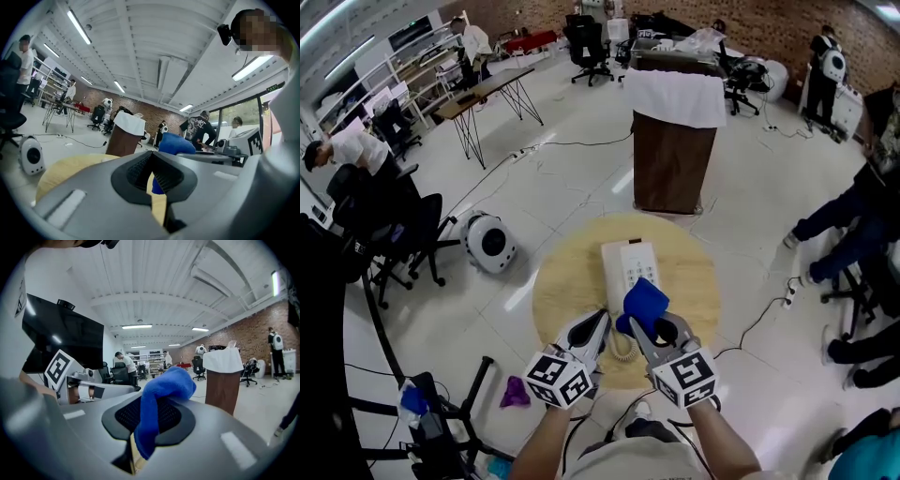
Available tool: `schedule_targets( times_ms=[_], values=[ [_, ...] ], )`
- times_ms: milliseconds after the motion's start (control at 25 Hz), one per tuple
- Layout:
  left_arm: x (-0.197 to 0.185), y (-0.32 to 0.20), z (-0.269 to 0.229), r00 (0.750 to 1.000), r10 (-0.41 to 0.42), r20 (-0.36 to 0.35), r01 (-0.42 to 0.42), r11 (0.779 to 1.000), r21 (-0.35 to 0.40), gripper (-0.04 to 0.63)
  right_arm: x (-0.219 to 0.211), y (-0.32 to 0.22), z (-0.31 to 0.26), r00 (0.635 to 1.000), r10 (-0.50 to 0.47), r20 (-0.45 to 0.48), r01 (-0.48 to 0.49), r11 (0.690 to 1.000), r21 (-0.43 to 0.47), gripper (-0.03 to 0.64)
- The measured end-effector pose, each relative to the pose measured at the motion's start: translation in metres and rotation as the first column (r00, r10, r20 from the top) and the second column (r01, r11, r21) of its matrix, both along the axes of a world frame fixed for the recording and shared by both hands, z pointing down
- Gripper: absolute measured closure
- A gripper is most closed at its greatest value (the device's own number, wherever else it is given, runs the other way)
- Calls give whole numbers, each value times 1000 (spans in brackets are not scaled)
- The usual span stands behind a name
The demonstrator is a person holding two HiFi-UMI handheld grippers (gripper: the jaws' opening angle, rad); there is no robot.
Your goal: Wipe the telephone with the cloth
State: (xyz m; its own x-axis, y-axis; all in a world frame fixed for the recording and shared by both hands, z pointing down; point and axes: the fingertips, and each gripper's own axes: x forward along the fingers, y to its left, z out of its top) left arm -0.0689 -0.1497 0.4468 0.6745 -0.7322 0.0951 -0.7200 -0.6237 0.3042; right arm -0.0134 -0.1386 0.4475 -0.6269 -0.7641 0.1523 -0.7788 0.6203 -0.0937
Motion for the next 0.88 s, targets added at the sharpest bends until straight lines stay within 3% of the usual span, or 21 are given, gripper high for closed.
schedule_targets(
  times_ms=[480,880],
  values=[
    [-13,60,-21,997,-56,61,51,996,78,595,-16,49,-17,998,50,-40,-47,997,65,554],
    [-13,97,-36,995,-76,59,68,990,122,595,-22,92,-39,996,73,-44,-67,990,128,554]
  ],
)
